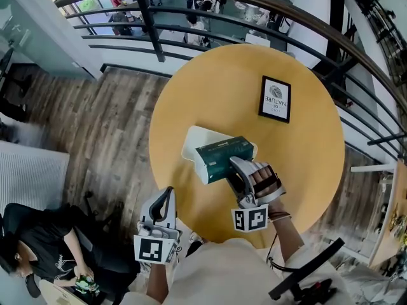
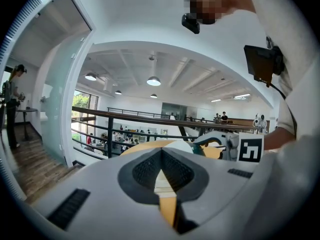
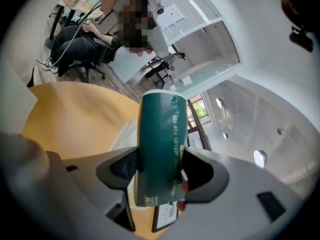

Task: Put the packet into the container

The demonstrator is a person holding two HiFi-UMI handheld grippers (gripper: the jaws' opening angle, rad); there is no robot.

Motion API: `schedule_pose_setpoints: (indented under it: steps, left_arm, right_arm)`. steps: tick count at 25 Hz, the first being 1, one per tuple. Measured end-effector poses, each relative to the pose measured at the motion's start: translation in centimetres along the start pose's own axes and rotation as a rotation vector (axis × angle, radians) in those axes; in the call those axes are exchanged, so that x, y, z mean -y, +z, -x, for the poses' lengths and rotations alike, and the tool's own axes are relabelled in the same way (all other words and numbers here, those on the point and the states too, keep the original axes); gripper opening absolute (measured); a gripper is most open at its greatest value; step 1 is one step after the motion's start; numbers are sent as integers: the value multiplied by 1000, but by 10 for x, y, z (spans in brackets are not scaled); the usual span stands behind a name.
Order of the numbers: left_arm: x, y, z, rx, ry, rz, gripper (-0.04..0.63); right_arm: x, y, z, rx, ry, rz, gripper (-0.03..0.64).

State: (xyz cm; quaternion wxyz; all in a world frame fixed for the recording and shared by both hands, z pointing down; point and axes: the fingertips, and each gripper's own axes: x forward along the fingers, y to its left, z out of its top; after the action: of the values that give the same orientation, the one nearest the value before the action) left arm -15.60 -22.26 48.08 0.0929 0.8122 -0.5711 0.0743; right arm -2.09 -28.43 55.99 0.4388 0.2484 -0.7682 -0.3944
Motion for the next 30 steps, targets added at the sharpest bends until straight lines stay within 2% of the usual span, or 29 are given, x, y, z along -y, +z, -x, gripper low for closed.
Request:
schedule_pose_setpoints:
  steps: [13,22,25,30]
  left_arm:
    - [4,-3,3,9,14,23,5]
    - [5,-4,6,27,32,78,5]
    - [1,-6,9,33,37,53,5]
    - [-1,-4,14,30,47,44,5]
  right_arm:
    - [4,-5,-13,6,87,-14,284]
    - [5,9,-21,-22,201,-90,284]
    - [4,16,-23,-17,223,-165,284]
    - [-13,9,-35,-61,277,-205,284]
